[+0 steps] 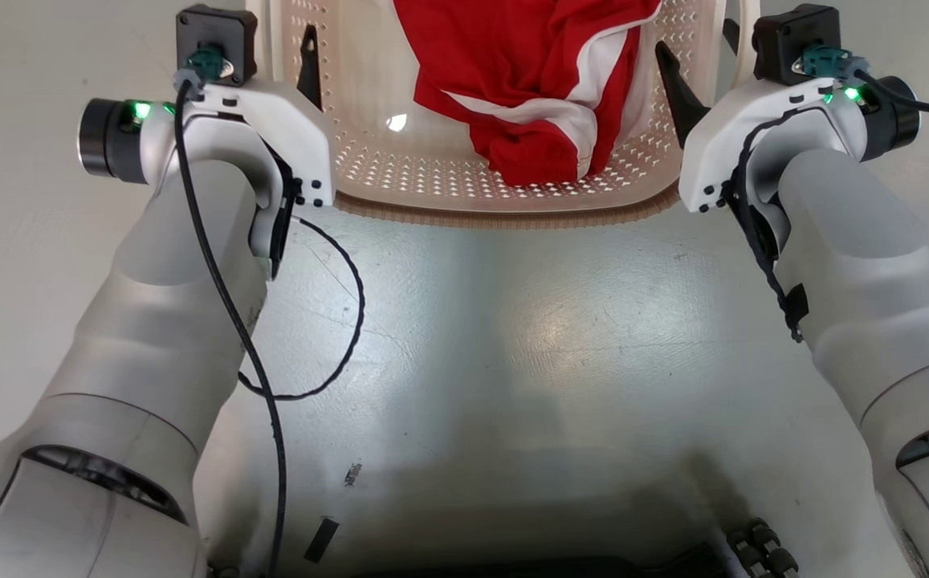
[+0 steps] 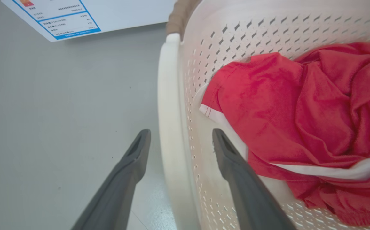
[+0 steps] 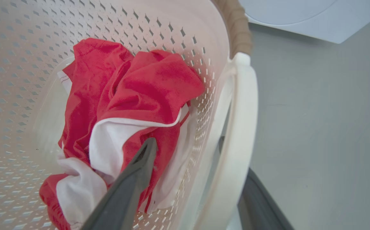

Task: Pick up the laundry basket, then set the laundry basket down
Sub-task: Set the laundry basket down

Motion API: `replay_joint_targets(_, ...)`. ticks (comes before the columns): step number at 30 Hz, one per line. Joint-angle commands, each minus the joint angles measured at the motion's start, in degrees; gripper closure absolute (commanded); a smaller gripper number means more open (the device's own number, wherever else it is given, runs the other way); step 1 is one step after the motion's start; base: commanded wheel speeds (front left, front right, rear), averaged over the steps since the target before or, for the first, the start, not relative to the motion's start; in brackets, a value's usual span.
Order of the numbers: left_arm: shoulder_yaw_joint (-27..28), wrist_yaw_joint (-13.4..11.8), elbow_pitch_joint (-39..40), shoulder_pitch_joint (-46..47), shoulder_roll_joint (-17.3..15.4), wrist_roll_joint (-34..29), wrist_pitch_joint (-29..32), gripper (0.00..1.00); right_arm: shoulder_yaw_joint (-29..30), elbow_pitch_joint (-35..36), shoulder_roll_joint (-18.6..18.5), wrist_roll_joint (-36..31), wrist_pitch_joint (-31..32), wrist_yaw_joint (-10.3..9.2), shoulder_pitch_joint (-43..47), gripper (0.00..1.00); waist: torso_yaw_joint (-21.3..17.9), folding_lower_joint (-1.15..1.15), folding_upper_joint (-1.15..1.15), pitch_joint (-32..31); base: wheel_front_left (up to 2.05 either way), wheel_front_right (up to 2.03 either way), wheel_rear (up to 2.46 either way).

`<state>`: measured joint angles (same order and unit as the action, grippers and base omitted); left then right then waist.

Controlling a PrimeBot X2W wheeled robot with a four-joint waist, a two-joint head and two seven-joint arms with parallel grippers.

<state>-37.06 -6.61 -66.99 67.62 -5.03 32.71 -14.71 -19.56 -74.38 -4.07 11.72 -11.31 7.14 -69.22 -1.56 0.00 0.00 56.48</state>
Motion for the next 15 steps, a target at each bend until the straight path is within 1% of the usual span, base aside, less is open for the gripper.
replay_joint_targets(1, 0.9, -0.3, 0.0, -1.5, -1.1, -0.2, -0.3, 0.0, 0.3, 0.4, 1.2, -0.8, -1.0, 0.35, 3.3, 0.0, 0.2, 0.0, 0.0, -0.3, 0.0, 0.0, 0.0)
replay_joint_targets(8, 2.2, -0.2, -0.8, -2.9, -0.5, -0.9, -0.3, 0.0, 4.1, 0.4, 1.2, -3.1, -2.7, 0.35, 4.3, 0.0, 0.5, 0.0, 0.0, -2.4, 0.0, 0.0, 0.0)
replay_joint_targets(15, 3.9, 0.1, -0.2, -5.4, 0.0, -1.4, -0.3, 0.0, 5.7, 1.4, 1.2, -4.1, -3.5, 0.35, 6.5, 0.0, 0.7, 0.0, 0.0, -6.1, 0.0, 0.0, 0.0)
